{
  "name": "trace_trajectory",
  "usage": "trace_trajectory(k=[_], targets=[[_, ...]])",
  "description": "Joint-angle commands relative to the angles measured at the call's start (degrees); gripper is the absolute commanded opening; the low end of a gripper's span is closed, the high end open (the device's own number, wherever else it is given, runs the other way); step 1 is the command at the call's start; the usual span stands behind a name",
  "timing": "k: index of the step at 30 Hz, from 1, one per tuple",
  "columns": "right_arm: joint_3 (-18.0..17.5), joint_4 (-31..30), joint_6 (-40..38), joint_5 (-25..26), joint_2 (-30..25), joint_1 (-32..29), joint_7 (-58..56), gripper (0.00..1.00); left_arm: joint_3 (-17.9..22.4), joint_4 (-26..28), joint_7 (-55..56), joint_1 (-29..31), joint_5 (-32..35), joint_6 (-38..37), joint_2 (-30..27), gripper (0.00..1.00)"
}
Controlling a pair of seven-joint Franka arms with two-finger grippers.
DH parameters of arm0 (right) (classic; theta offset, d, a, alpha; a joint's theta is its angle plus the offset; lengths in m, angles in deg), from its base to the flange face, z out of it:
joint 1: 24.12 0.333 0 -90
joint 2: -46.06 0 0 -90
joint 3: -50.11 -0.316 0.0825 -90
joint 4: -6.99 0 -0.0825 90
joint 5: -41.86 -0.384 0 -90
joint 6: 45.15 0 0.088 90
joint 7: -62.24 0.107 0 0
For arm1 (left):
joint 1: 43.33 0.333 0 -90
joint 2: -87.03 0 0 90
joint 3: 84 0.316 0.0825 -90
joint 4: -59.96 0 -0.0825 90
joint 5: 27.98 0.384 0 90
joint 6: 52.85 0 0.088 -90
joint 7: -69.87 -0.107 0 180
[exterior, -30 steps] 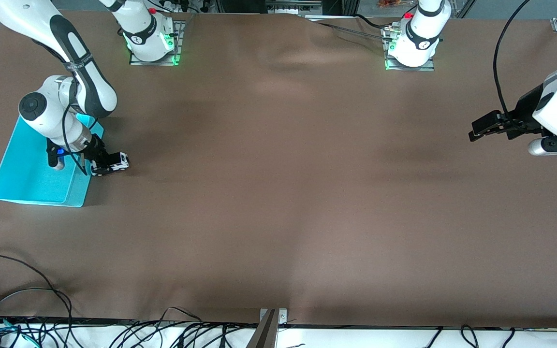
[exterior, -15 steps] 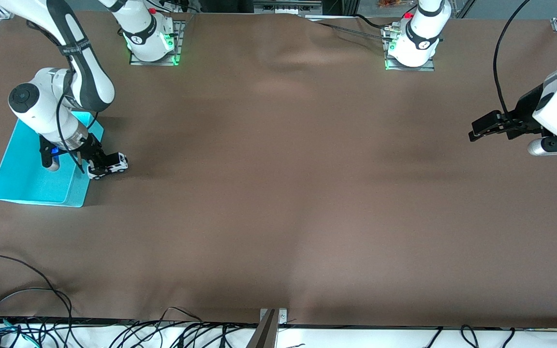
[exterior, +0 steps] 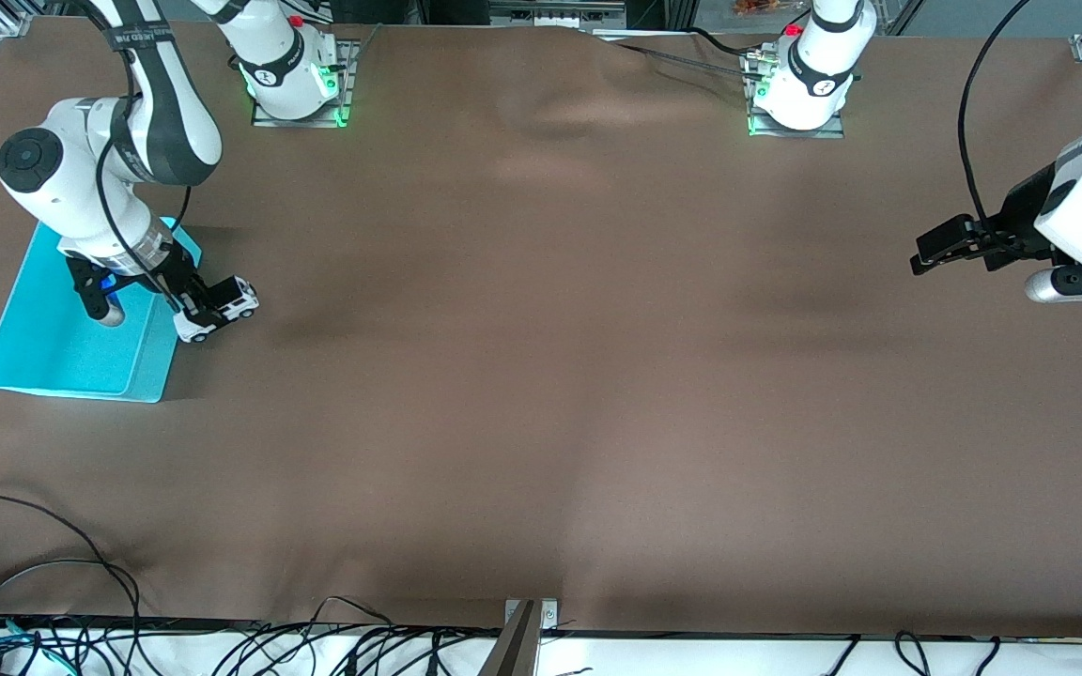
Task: Wind and store white jeep toy
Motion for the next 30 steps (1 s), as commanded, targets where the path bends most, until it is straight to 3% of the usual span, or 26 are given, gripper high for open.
trace_trajectory(k=[1, 10, 21, 30], targets=[[-0.11, 2.71, -8.22, 0.27, -2.50, -0.27, -10.58, 0.00, -0.25, -0.36, -0.43, 0.13, 1.26, -0.60, 0.10, 1.00], [0.68, 8.61, -20.27, 0.36, -3.55, -0.54, -24.38, 0.00, -0.25, -0.36, -0.44, 0.13, 1.26, -0.60, 0.10, 1.00], [9.90, 8.52, -20.01, 2.03, -2.85, -0.62, -43.10, 0.00, -0.25, -0.36, -0.44, 0.13, 1.26, -0.60, 0.10, 1.00], [16.85, 8.61, -15.98, 8.18, 1.71, -0.97, -51.72, 0.00, -0.25, -0.36, -0.44, 0.13, 1.26, -0.60, 0.10, 1.00]])
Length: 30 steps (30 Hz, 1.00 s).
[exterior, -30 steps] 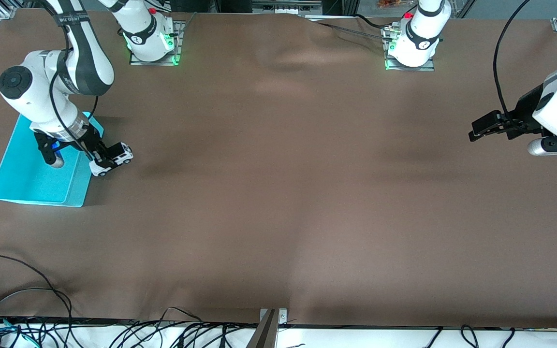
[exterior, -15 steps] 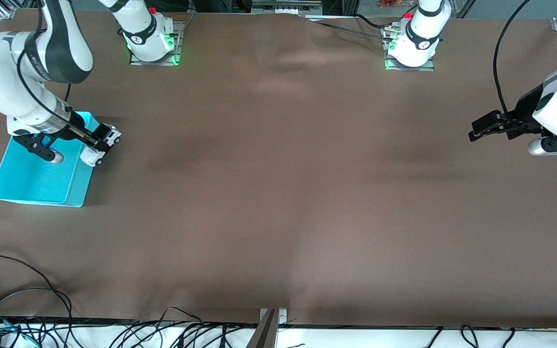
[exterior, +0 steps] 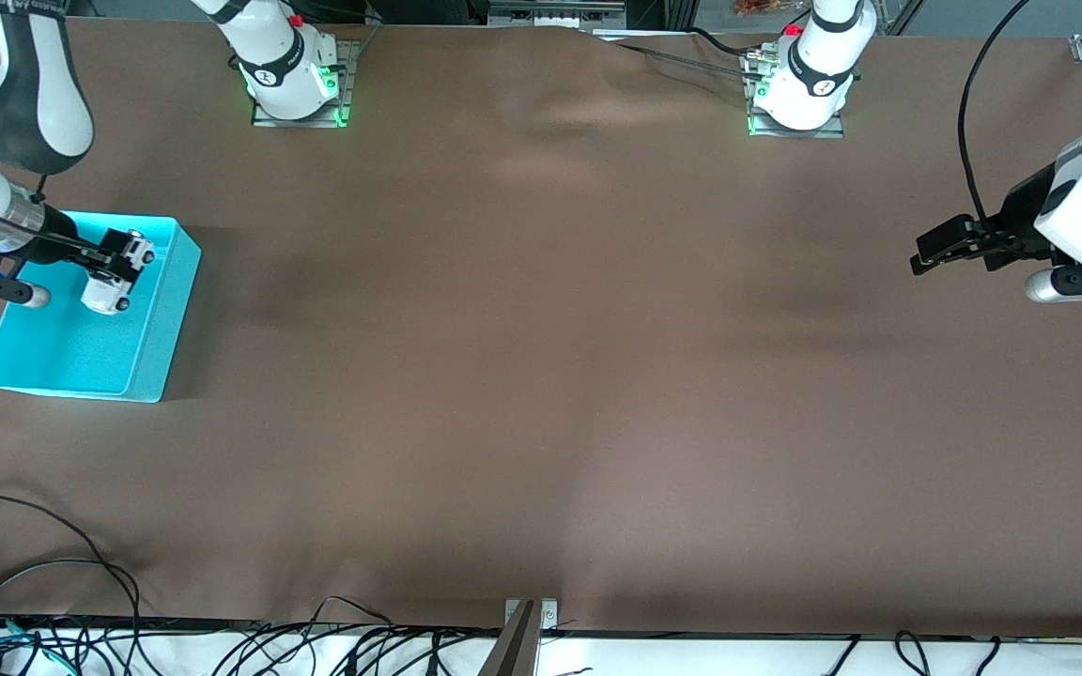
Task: Wind and store white jeep toy
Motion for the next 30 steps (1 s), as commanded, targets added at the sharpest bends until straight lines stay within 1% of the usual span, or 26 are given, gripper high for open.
trace_trajectory(k=[1, 4, 6, 18, 26, 30], targets=[[3.57, 0.55, 4.13, 4.16, 4.01, 0.02, -4.70, 0.00, -0.25, -0.36, -0.44, 0.14, 1.25, -0.60, 0.10, 1.00], [6.12, 0.38, 8.52, 4.51, 6.73, -0.15, -8.21, 0.00, -0.25, -0.36, -0.44, 0.14, 1.25, -0.60, 0.10, 1.00], [6.92, 0.29, 10.55, 4.34, 8.14, -0.41, -9.89, 0.00, -0.25, -0.36, -0.44, 0.14, 1.25, -0.60, 0.10, 1.00], [7.09, 0.20, 17.59, 4.08, 17.11, -2.87, -10.07, 0.00, -0.25, -0.54, -0.44, 0.14, 1.25, -0.60, 0.10, 1.00], [7.09, 0.20, 18.64, 4.08, 20.01, -3.14, -9.98, 0.00, -0.34, -0.54, -0.44, 0.14, 1.25, -0.60, 0.10, 1.00], [7.09, 0.11, 20.31, 4.16, 21.15, -4.37, -10.07, 0.00, -0.34, -0.45, -0.44, 0.14, 1.25, -0.60, 0.10, 1.00]])
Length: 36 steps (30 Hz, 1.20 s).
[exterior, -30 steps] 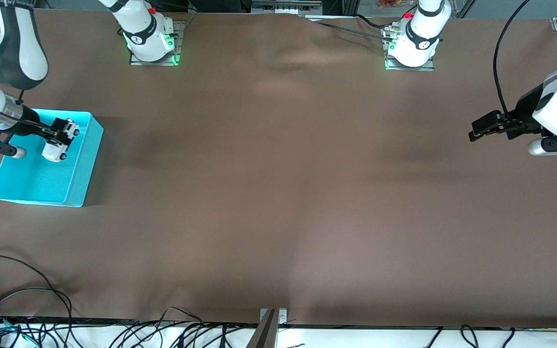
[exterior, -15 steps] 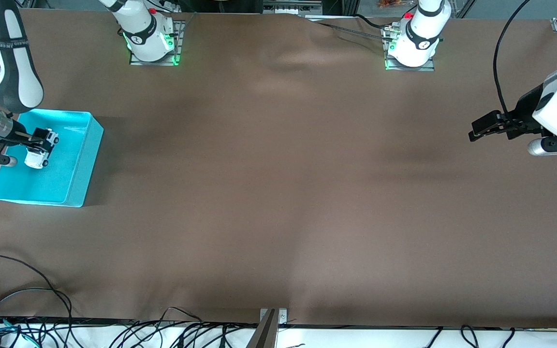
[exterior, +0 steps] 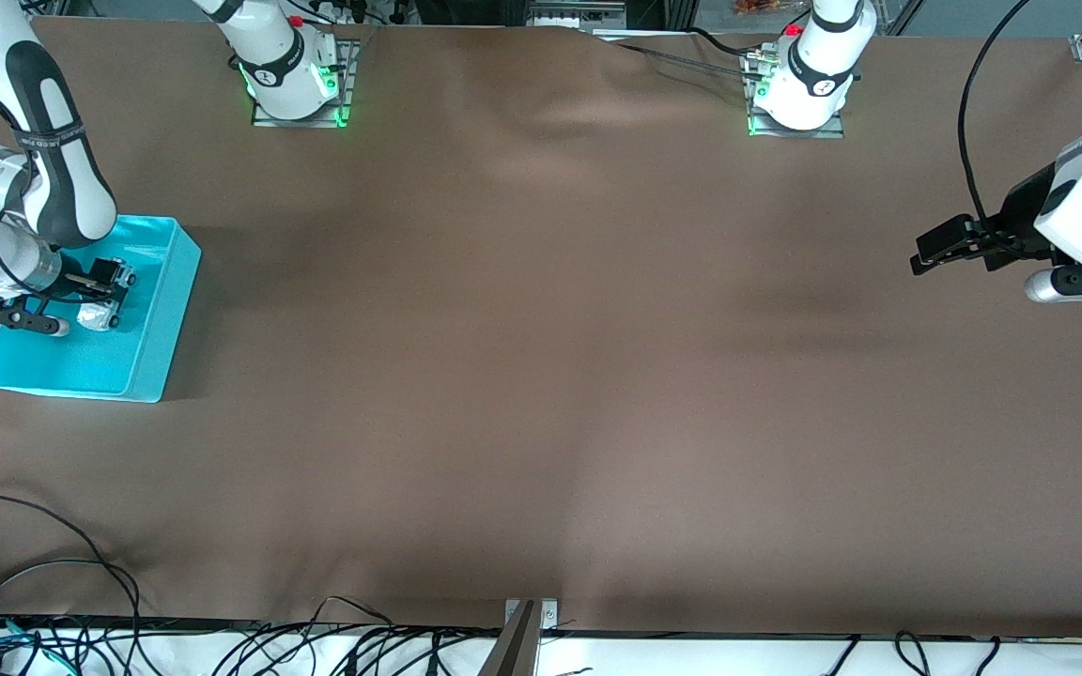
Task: Wind and store white jeep toy
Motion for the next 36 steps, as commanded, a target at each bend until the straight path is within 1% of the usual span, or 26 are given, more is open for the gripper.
trace_trajectory(k=[1, 10, 11, 13, 14, 15, 17, 18, 20, 23, 26, 27, 28, 36], targets=[[-0.12, 0.32, 1.85, 0.91, 1.39, -1.83, -0.70, 0.00, -0.34, -0.45, -0.44, 0.14, 1.24, -0.60, 0.10, 1.00], [-0.12, 0.40, 2.11, 0.82, 2.88, -2.18, -0.52, 0.00, -0.25, -0.45, -0.35, 0.14, 1.24, -0.60, 0.10, 1.00], [-0.12, 0.40, 2.11, 0.82, 3.23, -2.18, -0.52, 0.02, -0.25, -0.45, -0.35, 0.14, 1.24, -0.60, 0.10, 1.00], [-0.12, 0.32, 2.81, 0.82, 3.59, -2.27, -0.52, 0.14, -0.34, -0.45, -0.35, 0.14, 1.24, -0.60, 0.10, 1.00], [-0.21, 0.32, 3.25, 0.82, 3.68, -2.27, -0.43, 0.25, -0.34, -0.37, -0.35, 0.14, 1.24, -0.60, 0.10, 1.00], [-0.12, 0.23, 3.43, 0.82, 3.76, -2.36, -0.26, 0.33, -0.34, -0.37, -0.35, 0.14, 1.24, -0.60, 0.10, 1.00], [-0.12, 0.14, 3.34, 0.82, 3.77, -2.53, -0.08, 0.36, -0.25, -0.37, -0.35, 0.14, 1.24, -0.60, 0.10, 1.00], [-0.12, 0.05, 3.34, 0.74, 3.68, -2.71, 0.01, 0.40, -0.25, -0.37, -0.35, 0.14, 1.24, -0.60, 0.10, 1.00], [-0.12, -0.56, 3.34, 0.74, 3.33, -2.71, 0.18, 0.60, -0.25, -0.37, -0.35, 0.14, 1.24, -0.60, 0.10, 1.00], [-0.12, -1.00, 3.17, 0.74, 2.71, -2.71, 0.18, 0.77, -0.25, -0.37, -0.35, 0.14, 1.24, -0.60, 0.10, 1.00], [-0.21, -1.70, 3.08, 0.74, 2.19, -2.71, 0.18, 0.84, -0.25, -0.37, -0.35, 0.14, 1.24, -0.60, 0.10, 1.00], [-0.12, -1.88, 3.08, 0.74, 1.83, -2.71, 0.18, 0.93, -0.25, -0.37, -0.44, 0.14, 1.24, -0.60, 0.10, 1.00], [-0.12, -1.97, 3.08, 0.74, 1.48, -2.71, 0.18, 1.00, -0.25, -0.37, -0.35, 0.14, 1.24, -0.60, 0.10, 1.00], [-0.12, -2.06, -2.36, 0.74, -3.17, -2.71, 0.10, 1.00, -0.25, -0.37, -0.35, 0.14, 1.24, -0.60, 0.10, 1.00]])
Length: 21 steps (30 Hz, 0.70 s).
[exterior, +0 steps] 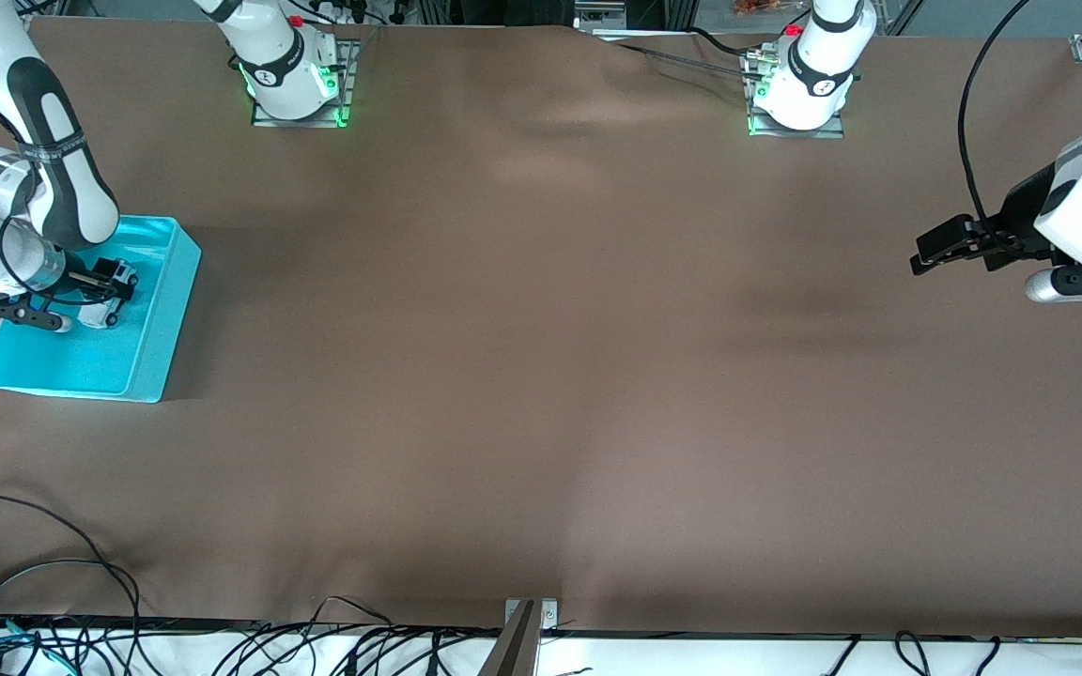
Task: Wind and store white jeep toy
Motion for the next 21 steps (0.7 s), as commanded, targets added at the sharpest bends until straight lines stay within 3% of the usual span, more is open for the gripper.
trace_trajectory(k=[1, 21], targets=[[-0.15, -1.37, -3.76, 0.74, -5.40, -0.50, 0.04, 1.00, -0.25, -0.37, -0.35, 0.14, 1.24, -0.60, 0.19, 1.00], [-0.50, -1.28, -17.99, 0.82, -20.60, 0.02, -0.23, 1.00, -0.25, -0.37, -0.35, 0.14, 1.24, -0.60, 0.19, 1.00]])
